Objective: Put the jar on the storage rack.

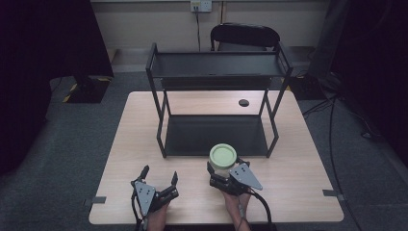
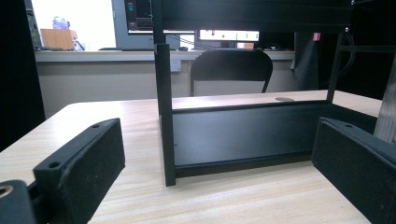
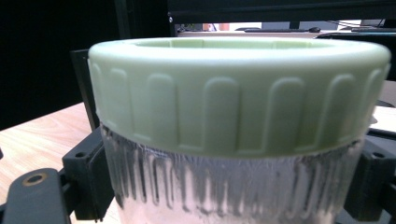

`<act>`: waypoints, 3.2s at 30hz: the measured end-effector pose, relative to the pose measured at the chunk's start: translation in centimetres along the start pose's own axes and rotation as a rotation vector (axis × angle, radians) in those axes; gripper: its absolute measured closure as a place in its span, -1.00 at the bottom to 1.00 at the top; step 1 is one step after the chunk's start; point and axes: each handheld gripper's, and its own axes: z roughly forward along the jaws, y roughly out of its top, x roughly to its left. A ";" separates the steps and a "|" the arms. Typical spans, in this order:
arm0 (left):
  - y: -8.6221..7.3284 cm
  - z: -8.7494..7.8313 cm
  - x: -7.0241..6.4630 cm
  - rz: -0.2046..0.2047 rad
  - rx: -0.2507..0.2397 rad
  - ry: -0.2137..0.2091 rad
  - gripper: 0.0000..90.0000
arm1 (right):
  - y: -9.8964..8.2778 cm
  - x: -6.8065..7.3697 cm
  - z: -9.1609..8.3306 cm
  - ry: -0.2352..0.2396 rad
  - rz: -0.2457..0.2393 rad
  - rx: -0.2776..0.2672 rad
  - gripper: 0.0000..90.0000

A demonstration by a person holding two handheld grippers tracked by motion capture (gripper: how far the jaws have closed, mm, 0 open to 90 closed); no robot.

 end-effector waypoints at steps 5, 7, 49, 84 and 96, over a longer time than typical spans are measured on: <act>0.0 0.0 0.0 -0.001 0.000 0.000 -0.95 | 0.1 0.0 0.2 0.003 0.004 0.004 -0.75; 0.0 0.0 0.0 -0.001 0.000 0.000 -0.95 | 0.2 0.0 0.3 0.004 0.006 0.006 -0.75; 0.0 0.0 0.0 -0.001 -0.001 -0.003 -0.95 | 2.4 -1.1 2.5 -0.039 0.033 0.005 -0.75; 0.0 0.0 0.0 -0.001 0.000 -0.003 -0.95 | 3.2 -1.7 4.6 -0.036 -0.023 -0.002 -0.75; 0.0 0.0 0.0 -0.001 -0.001 -0.003 -0.95 | 3.6 -2.0 5.3 -0.040 -0.011 -0.025 -0.75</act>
